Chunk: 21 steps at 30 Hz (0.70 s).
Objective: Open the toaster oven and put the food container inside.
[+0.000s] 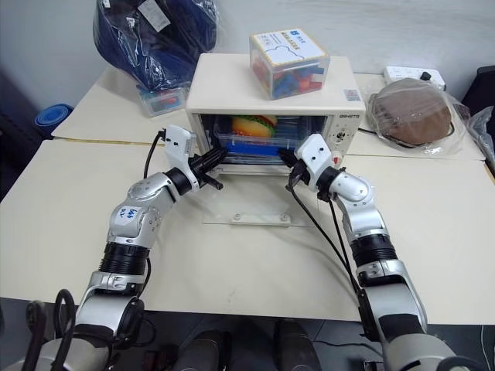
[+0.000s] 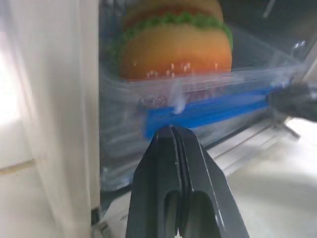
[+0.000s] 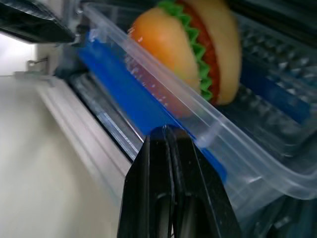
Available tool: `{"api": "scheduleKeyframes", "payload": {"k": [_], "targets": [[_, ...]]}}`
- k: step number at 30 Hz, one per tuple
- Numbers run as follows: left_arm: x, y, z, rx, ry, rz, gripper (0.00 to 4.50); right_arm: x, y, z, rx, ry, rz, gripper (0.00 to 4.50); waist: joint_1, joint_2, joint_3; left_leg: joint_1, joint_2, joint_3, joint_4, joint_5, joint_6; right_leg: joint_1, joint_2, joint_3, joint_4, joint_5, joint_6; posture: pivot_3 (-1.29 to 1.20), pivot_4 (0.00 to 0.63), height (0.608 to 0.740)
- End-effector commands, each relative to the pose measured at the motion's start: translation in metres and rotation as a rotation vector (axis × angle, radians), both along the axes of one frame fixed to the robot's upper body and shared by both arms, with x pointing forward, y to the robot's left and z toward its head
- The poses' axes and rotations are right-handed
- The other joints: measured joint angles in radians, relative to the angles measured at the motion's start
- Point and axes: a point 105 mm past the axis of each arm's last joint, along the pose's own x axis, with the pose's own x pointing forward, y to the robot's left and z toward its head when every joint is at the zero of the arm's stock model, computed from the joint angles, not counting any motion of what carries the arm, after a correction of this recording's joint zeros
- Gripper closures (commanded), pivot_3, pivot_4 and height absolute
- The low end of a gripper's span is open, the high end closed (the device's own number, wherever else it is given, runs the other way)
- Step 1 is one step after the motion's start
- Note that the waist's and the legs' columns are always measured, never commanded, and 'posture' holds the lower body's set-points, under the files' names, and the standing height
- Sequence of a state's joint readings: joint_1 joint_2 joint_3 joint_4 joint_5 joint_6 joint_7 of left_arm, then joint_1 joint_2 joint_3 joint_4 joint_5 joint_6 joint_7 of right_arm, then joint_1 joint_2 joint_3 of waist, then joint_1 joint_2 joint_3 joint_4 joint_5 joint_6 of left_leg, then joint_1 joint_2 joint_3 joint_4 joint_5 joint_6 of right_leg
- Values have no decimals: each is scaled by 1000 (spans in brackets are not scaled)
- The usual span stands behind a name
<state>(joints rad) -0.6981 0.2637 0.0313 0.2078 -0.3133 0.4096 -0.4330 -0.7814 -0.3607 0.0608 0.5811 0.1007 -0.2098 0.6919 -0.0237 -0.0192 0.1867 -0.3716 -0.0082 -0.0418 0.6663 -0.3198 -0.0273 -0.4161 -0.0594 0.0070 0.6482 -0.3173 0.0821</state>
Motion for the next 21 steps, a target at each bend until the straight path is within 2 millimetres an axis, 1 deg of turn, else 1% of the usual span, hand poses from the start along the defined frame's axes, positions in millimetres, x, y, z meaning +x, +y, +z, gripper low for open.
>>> {"api": "scheduleKeyframes", "payload": {"k": [1, 3, 5, 6, 7, 9, 10, 11, 12, 13, 14, 15, 16, 17, 18, 20, 21], "targets": [[-24, 2, 14, 68, -67, -106, 4500, -9, -2, 20, 42, -41, 36, 4461, -8, 0, 0, 0, 0, 0, 0, 0, 0, 0, 0, 1, 1, 0, 0, 0, 150, 740], [-44, 7, 13, 102, -66, -177, 4500, -23, -5, 18, 32, -17, 90, 4461, -8, 0, 0, 0, 1, 0, -2, 0, 0, -1, 1, 2, 5, 0, 0, 0, 150, 740], [-62, 19, 16, 108, -66, -217, 4128, -40, -13, 17, 15, -2, 128, 4500, -4, 0, 0, 0, 2, -2, -3, 0, -1, -1, 1, 1, 4, 0, 0, 0, 150, 740], [-72, 28, 18, 107, -79, -235, 3838, -48, -21, 17, 6, 3, 129, 4500, -3, 1, 0, -1, 2, -2, -3, 0, -1, -2, 1, 1, 4, 0, -1, 0, 150, 740], [-82, 37, 21, 105, -91, -253, 3677, -54, -31, 16, -4, 13, 121, 4500, -3, 1, 0, -1, 2, -2, -3, 0, -1, -1, 1, 1, 3, 0, -1, 0, 150, 740], [-97, 56, 23, 153, -140, -271, 3080, -62, -50, 11, -24, 44, 84, 4500, -1, 1, 0, -2, 1, -2, -2, -1, -1, -1, 0, 1, 3, 0, -1, 0, 150, 740], [-104, 65, 22, 191, -176, -288, 2755, -64, -62, 5, -43, 68, 55, 4500, -1, 1, 0, -1, 1, -2, -2, -1, 0, -1, 0, 1, 1, 0, -1, 0, 150, 740], [-113, 78, 13, 252, -165, -317, 2505, -66, -79, -7, -90, 105, 21, 4500, -1, 1, 1, 0, 1, -2, -2, -1, 0, 1, 0, 1, -2, 0, -1, 0, 150, 740], [-121, 87, 5, 295, -140, -359, 2257, -67, -91, -18, -126, 133, -2, 4500, -1, 1, 1, 2, 1, -2, -2, -1, 0, 3, 0, 1, -3, 0, -1, 0, 150, 740], [-128, 95, -1, 322, -112, -396, 1882, -69, -102, -27, -156, 153, -16, 4500, -1, 1, 1, 4, 1, -2, -3, -1, 1, 4, 0, 1, -4, -1, -2, 0, 150, 740], [-134, 102, -3, 319, -98, -431, 1635, -71, -109, -36, -183, 172, -18, 4500, -1, 1, 1, 5, 1, -2, -4, -2, 2, 5, 0, 1, -4, -1, -2, 0, 150, 740], [-138, 106, 0, 300, -113, -455, 1371, -73, -115, -44, -210, 188, -14, 4500, -2, 1, 1, 5, 1, -2, -4, -3, 4, 5, 0, 1, -4, -1, -3, 0, 150, 740], [-138, 111, 6, 277, -141, -443, 1124, -76, -119, -54, -247, 202, 6, 4500, -2, 1, 1, 6, 1, -1, -4, -3, 4, 5, 0, 1, -4, -1, -3, 0, 150, 740], [-141, 114, 6, 285, -138, -470, 847, -80, -122, -67, -302, 217, 37, 4500, -2, 1, 1, 5, 1, -1, -4, -3, 5, 5, 0, 1, -4, -1, -3, 0, 150, 740], [-143, 116, 6, 295, -132, -490, 535, -84, -123, -75, -339, 225, 61, 4500, -3, 1, 1, 5, 1, -1, -4, -3, 5, 5, 0, 1, -4, -1, -3, 0, 150, 740], [-149, 112, 5, 304, -120, -551, 29, -92, -113, -91, -340, 263, 149, 4500, -4, 1, 1, 5, 1, -1, -4, -3, 6, 5, 0, 1, -4, -1, -3, 0, 150, 740], [-149, 110, 7, 299, -128, -563, 29, -94, -109, -95, -329, 274, 182, 4500, -4, 2, 1, 5, 1, -1, -4, -3, 6, 5, 0, 1, -4, -1, -3, 0, 150, 740]]}}
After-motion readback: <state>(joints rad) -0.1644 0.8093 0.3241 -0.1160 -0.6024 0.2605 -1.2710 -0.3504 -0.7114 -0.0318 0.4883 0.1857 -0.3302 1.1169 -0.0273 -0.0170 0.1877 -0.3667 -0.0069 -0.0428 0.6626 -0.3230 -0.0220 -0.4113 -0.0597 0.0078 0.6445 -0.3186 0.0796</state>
